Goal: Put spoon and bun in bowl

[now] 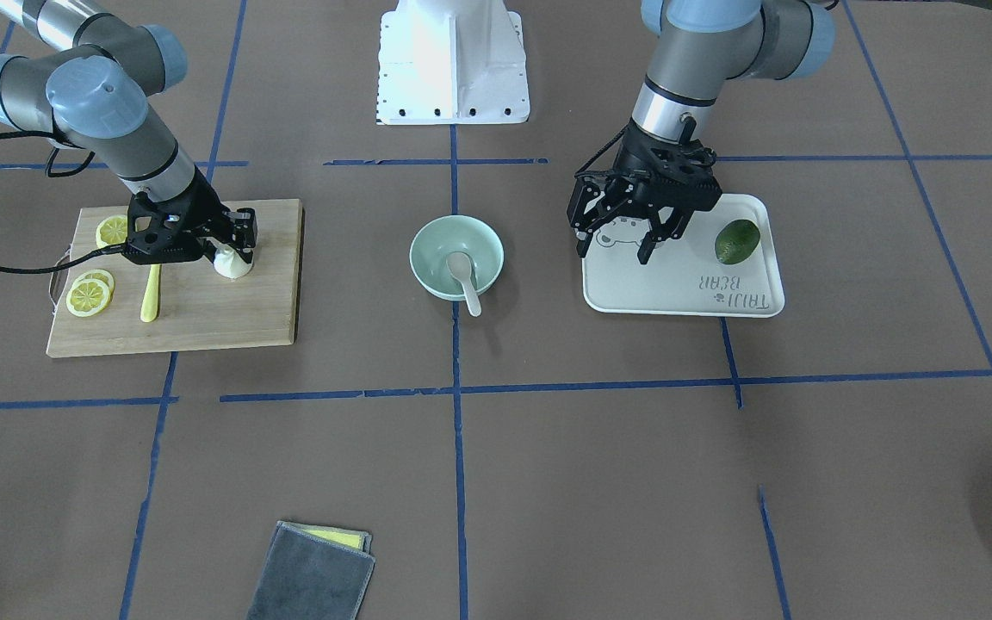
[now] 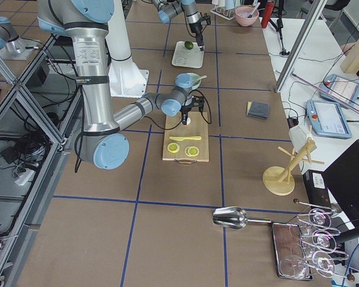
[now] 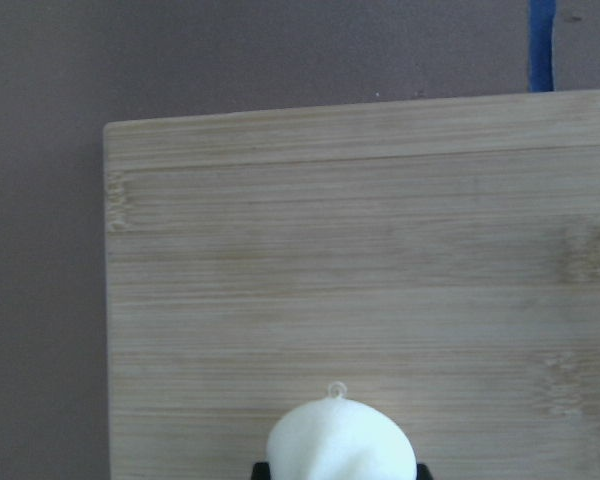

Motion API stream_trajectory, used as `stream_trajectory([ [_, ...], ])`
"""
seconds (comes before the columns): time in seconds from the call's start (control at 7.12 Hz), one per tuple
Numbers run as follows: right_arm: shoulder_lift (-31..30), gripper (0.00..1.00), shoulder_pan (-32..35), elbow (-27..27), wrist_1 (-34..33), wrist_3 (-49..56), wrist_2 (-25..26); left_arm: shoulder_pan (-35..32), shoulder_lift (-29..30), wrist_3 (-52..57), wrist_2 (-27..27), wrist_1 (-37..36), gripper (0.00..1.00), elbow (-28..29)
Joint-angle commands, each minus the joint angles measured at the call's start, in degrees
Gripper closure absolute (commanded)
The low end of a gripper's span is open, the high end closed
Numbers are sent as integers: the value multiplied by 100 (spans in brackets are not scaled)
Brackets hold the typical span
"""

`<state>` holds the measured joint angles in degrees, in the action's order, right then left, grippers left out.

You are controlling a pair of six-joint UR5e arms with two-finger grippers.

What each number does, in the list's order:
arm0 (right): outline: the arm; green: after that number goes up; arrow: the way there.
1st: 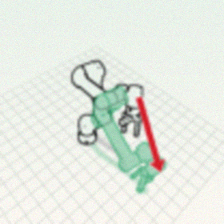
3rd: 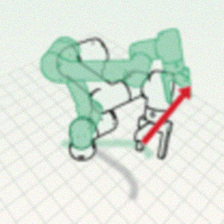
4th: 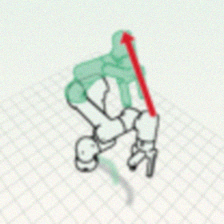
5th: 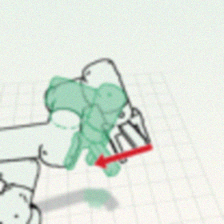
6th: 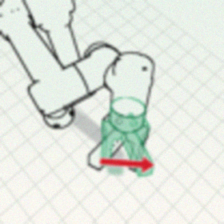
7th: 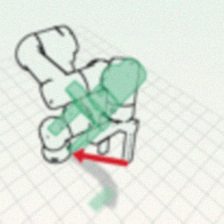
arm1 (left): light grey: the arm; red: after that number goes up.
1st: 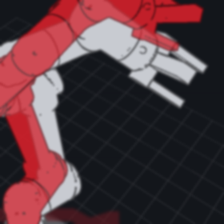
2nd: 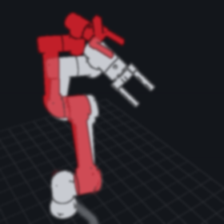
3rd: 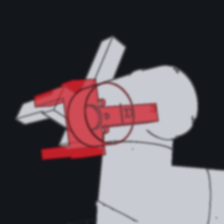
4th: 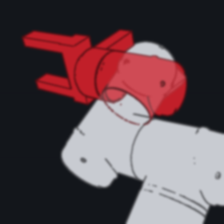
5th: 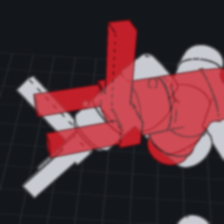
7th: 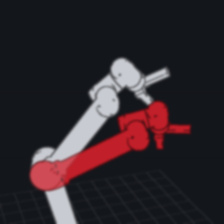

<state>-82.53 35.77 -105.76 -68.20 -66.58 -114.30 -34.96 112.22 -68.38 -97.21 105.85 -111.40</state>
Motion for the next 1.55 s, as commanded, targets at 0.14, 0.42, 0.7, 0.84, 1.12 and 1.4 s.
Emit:
stream_trajectory([
  [0.14, 358, 53, -9, -217, -35, -634, -13, -80, -112, 9, 0, -47, 13, -249],
  [0.42, 1584, 52, -113, -69, -892, -1398, 5, -107, -420, 18, -183, -56, 13, -645],
  [0.7, 2535, 50, -491, 579, -888, -2234, 84, -169, -464, 35, -220, -56, 13, -664],
  [0.84, 3010, 49, -579, 896, -896, -2559, 267, -169, -464, 44, -220, -47, 13, -663],
  [1.12, 3155, 47, -668, 1022, -888, -2597, 479, -169, -456, 53, -220, -47, 13, -663],
  [1.4, 3235, 42, -755, 1101, -888, -2615, 488, -160, -455, 53, -220, -47, 13, -646],
])
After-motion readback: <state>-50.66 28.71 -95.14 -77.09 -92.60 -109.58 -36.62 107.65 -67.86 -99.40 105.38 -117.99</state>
